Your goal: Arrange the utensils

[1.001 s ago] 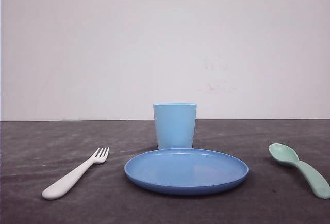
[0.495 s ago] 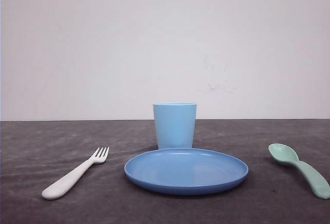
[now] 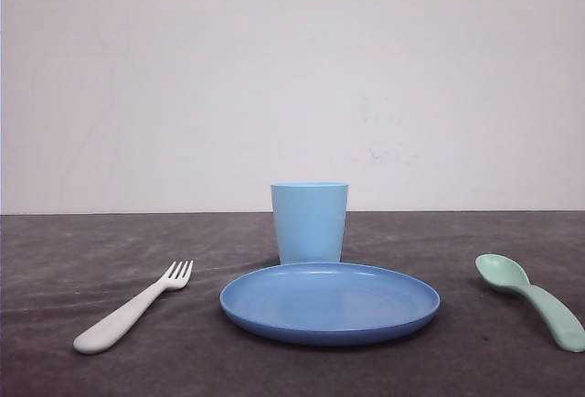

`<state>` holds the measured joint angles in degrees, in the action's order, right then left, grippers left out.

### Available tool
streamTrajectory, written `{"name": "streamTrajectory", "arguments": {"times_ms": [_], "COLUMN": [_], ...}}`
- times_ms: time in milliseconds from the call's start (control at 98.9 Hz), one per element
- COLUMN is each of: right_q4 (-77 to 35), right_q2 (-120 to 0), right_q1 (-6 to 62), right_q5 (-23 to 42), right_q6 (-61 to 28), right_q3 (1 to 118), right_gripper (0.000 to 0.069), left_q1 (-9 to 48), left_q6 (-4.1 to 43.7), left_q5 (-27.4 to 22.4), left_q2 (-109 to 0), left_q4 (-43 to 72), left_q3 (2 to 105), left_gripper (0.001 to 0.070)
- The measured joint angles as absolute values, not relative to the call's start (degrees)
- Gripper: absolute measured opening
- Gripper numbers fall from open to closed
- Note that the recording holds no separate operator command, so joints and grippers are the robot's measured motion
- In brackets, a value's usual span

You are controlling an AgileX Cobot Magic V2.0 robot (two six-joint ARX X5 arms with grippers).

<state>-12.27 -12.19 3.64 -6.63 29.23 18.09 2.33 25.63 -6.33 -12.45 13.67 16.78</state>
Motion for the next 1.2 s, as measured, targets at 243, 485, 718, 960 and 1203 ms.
{"name": "streamTrajectory", "arguments": {"times_ms": [243, 485, 718, 960, 1203], "right_q4": [-27.6, -37.1, -38.6, -38.9, -40.3], "right_q2": [-31.0, -39.3, -40.1, -40.8, -42.3], "right_q1": [3.6, 4.6, 6.4, 7.2, 7.9], "right_q5": [-7.6, -7.5, -7.5, -7.6, -7.6], "right_q6": [15.5, 6.0, 4.6, 4.5, 4.5], "right_q3": [40.8, 51.4, 51.4, 51.4, 51.4], "right_gripper": [0.0007, 0.0007, 0.0325, 0.0411, 0.0413], "left_q1": [2.3, 3.9, 6.6, 12.4, 22.2], "left_q6": [18.4, 12.9, 12.4, 14.0, 17.3], "left_q5": [-6.9, -6.9, -7.3, -7.7, -6.9], "left_q2": [-30.2, -38.0, -38.9, -42.5, -52.3], "left_q4": [24.2, 28.1, 28.6, 30.4, 30.6], "left_q3": [35.7, 41.7, 41.7, 41.7, 41.7], "left_gripper": [0.0025, 0.0026, 0.0343, 0.0429, 0.043]}}
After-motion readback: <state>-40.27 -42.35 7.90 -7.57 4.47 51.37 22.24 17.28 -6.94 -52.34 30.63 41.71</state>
